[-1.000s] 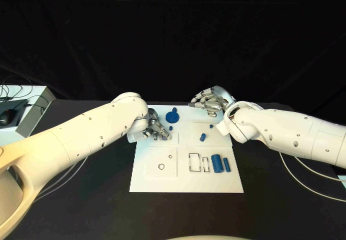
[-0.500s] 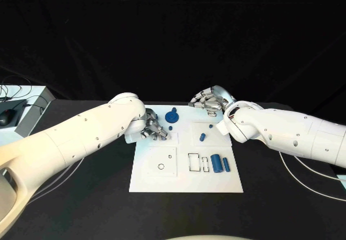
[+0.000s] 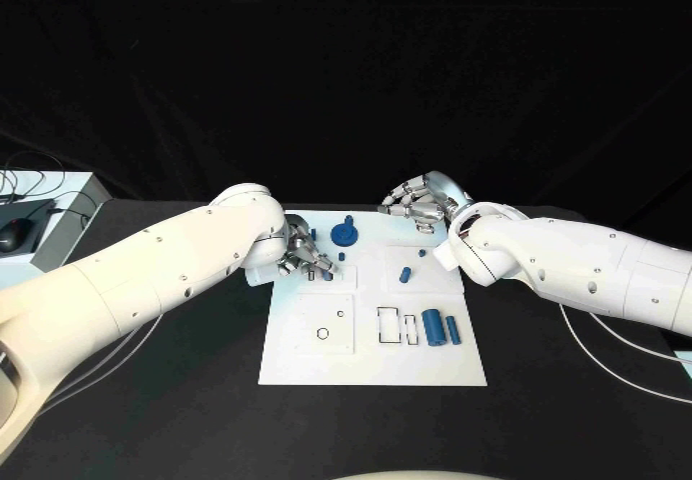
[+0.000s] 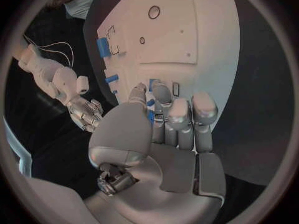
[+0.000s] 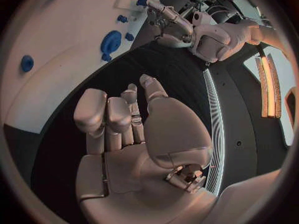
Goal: Assemble the parts on the task board
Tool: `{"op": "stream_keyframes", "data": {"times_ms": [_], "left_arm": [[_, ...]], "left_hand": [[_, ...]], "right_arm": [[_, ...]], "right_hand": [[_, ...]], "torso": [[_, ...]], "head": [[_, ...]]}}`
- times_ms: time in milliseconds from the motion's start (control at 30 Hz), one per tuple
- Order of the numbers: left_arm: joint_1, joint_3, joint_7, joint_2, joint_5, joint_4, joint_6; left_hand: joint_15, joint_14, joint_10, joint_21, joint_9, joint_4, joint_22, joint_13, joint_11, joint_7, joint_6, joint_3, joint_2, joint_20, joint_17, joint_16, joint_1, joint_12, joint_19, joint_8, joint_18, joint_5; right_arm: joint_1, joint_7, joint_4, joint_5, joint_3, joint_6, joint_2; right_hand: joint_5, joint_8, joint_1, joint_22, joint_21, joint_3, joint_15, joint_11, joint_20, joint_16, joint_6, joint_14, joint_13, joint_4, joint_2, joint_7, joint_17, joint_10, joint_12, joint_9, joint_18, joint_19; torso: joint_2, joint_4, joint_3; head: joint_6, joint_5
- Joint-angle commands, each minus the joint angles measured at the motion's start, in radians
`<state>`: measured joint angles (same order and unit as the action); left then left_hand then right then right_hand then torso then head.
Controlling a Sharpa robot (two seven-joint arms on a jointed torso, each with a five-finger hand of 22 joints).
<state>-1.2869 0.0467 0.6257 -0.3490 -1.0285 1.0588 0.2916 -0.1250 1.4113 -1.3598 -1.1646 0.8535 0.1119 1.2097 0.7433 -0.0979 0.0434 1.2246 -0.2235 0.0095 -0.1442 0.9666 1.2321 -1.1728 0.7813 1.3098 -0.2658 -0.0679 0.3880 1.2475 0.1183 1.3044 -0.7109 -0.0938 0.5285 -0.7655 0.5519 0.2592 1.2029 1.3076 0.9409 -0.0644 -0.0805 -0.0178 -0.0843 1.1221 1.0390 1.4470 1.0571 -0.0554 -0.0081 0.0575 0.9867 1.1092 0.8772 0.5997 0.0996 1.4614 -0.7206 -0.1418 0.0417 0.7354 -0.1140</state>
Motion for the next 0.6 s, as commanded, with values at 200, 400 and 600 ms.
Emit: {"op": "stream_keyframes", "data": {"times_ms": [200,400,600], "left_arm": [[0.000,0.009,-0.009,-0.008,0.024,0.019,-0.026],[0.000,0.011,-0.011,-0.014,0.035,0.025,-0.036],[0.003,0.027,-0.017,-0.037,0.043,0.053,-0.073]], "left_hand": [[-0.004,0.003,0.007,0.008,0.008,0.023,0.001,-0.001,0.005,-0.008,-0.003,0.016,-0.018,-0.002,-0.002,0.001,0.021,0.008,0.005,-0.011,0.017,-0.066],[-0.004,0.003,0.008,0.010,0.010,0.034,0.002,-0.001,0.005,-0.008,-0.005,0.029,-0.029,-0.001,-0.004,0.000,0.024,0.010,0.005,-0.014,0.016,-0.082],[-0.003,-0.001,0.020,0.021,0.010,0.025,-0.006,-0.001,0.009,-0.014,-0.019,0.038,-0.026,-0.001,-0.021,-0.012,0.009,0.009,-0.001,-0.013,0.013,-0.079]], "right_arm": [[-0.001,0.007,0.000,-0.008,0.000,-0.010,-0.001],[-0.002,0.007,0.000,-0.008,0.000,-0.011,-0.002],[-0.002,0.008,0.001,-0.007,0.000,-0.010,-0.006]], "right_hand": [[0.009,-0.004,-0.009,0.121,-0.005,0.001,-0.004,-0.002,-0.013,-0.007,0.009,0.000,0.000,-0.004,-0.002,-0.001,-0.002,0.004,-0.004,0.000,-0.006,0.068],[0.011,-0.004,-0.009,0.121,-0.005,0.002,-0.004,-0.002,-0.013,-0.008,0.009,0.000,0.001,-0.004,-0.002,-0.001,-0.002,0.004,-0.004,0.000,-0.006,0.068],[0.011,-0.004,-0.009,0.121,-0.005,0.002,-0.004,-0.002,-0.013,-0.008,0.009,0.000,0.001,-0.004,-0.002,-0.001,-0.002,0.004,-0.004,0.000,-0.006,0.068]], "torso": [[-0.001,0.0006,0.0000],[-0.002,0.0012,-0.0005],[-0.001,0.0005,-0.0008]], "head": [[-0.002,0.001],[-0.003,0.001],[-0.003,-0.001]]}}
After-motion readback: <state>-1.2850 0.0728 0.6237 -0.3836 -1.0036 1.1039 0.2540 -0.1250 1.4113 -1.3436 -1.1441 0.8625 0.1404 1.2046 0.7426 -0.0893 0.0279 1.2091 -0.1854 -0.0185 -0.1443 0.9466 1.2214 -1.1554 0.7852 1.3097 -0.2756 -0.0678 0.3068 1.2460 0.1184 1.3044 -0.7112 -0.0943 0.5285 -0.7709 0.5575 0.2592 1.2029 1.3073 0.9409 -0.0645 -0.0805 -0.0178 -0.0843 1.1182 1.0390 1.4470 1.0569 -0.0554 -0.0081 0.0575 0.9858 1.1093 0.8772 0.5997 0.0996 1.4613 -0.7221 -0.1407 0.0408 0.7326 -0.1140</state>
